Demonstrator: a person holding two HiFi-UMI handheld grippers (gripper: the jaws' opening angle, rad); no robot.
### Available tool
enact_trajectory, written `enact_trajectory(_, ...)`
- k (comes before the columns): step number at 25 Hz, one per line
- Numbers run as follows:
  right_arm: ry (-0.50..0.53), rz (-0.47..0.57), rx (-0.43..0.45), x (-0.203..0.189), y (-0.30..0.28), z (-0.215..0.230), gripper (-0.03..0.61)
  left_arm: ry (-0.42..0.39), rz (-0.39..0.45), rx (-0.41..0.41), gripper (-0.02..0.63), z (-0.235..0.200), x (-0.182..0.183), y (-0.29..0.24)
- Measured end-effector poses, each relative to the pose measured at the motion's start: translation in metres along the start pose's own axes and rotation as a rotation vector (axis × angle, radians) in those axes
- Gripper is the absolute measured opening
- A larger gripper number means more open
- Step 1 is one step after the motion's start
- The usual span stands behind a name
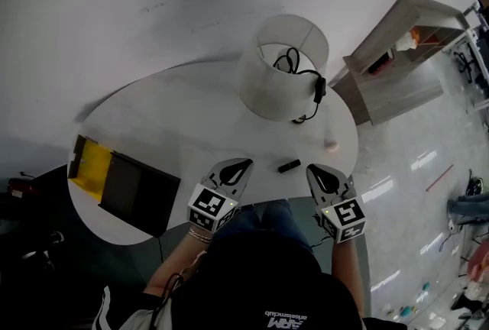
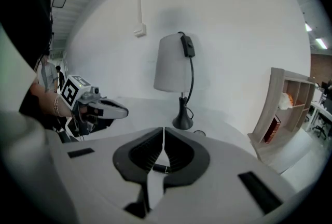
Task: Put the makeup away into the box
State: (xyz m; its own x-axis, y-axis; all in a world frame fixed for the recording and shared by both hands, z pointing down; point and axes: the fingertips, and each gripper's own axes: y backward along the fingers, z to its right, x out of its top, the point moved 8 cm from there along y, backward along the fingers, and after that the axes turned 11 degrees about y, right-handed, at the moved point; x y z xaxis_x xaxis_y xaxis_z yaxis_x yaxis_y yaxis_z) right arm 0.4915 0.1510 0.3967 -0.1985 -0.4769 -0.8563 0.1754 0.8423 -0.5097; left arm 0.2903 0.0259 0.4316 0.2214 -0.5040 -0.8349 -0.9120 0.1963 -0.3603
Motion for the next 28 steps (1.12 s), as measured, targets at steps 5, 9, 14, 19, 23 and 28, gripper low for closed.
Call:
enact_trajectory(5, 0.057, -0.043, 0.079, -0.006, -0.019, 0.004, 0.021, 0.026, -0.023, 0.041, 0.017, -0.006, -0.013, 0.003)
enact_trajectory(9, 0.116, -0.120, 0.154, -0.017, -0.033, 0.010, 0.021, 0.036, -0.043, 0.086, 0.017, -0.011, -0.020, 0.004)
enact_trajectory(14, 0.106, -0.188, 0.226, -0.035, -0.050, 0.024, 0.021, 0.058, -0.042, 0.179, 0.017, -0.016, -0.026, 0.005)
enact_trajectory(19, 0.156, -0.223, 0.330, -0.048, -0.061, 0.032, 0.021, 0.110, -0.034, 0.242, 0.017, -0.011, -0.035, 0.000)
enact_trajectory(23, 0.188, -0.245, 0.400, -0.056, -0.073, 0.035, 0.021, 0.147, -0.058, 0.277, 0.017, -0.008, -0.045, -0.003)
enact_trajectory(28, 0.247, -0.267, 0.470, -0.066, -0.084, 0.037, 0.023, 0.188, -0.072, 0.309, 0.017, -0.004, -0.053, -0.008)
